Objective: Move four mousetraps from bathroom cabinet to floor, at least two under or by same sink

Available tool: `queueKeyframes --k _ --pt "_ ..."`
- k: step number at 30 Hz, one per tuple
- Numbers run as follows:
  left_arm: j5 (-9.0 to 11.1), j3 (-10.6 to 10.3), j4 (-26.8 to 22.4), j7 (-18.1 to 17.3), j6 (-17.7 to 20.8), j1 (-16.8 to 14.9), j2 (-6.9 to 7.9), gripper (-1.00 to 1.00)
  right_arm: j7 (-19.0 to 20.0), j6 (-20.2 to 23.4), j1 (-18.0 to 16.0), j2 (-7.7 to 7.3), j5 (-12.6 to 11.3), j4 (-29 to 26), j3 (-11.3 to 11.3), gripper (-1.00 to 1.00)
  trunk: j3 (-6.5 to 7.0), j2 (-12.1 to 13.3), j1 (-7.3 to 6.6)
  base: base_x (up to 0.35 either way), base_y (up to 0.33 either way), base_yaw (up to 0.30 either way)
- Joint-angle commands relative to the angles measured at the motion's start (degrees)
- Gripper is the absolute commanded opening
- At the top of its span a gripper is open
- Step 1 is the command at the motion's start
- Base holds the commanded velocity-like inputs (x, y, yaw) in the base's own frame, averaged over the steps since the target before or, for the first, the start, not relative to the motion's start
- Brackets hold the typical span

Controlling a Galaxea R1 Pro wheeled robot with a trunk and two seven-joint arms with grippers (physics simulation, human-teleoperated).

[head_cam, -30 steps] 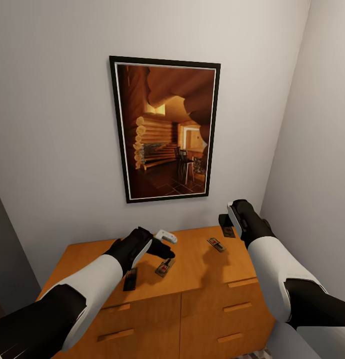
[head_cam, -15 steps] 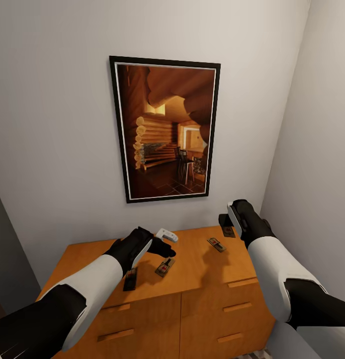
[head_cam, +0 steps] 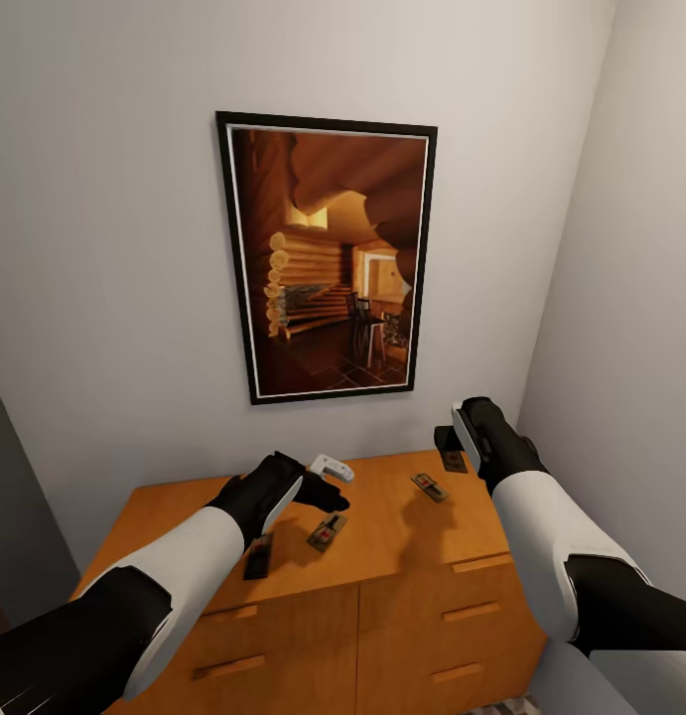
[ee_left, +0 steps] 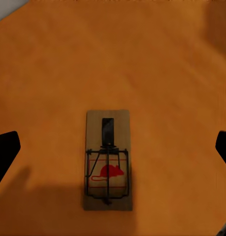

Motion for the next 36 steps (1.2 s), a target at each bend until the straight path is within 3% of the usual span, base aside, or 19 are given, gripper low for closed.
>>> queueKeyframes --k 1,36 --pt "0.3 -0.1 0.0 0.2 0.3 -0.1 0.0 1.0 0.3 0.2 -0.1 0.08 0.5 -0.1 -0.3 -1.0 -0.13 -0.1 0.03 0.0 -0.12 0.0" --pt "0.5 -0.1 0.0 0.3 0.3 -0.1 0.0 1.0 0.4 0.1 -0.1 0.08 0.4 -0.1 -0.4 -1.0 -0.13 -0.1 0.03 0.0 -0.01 0.0"
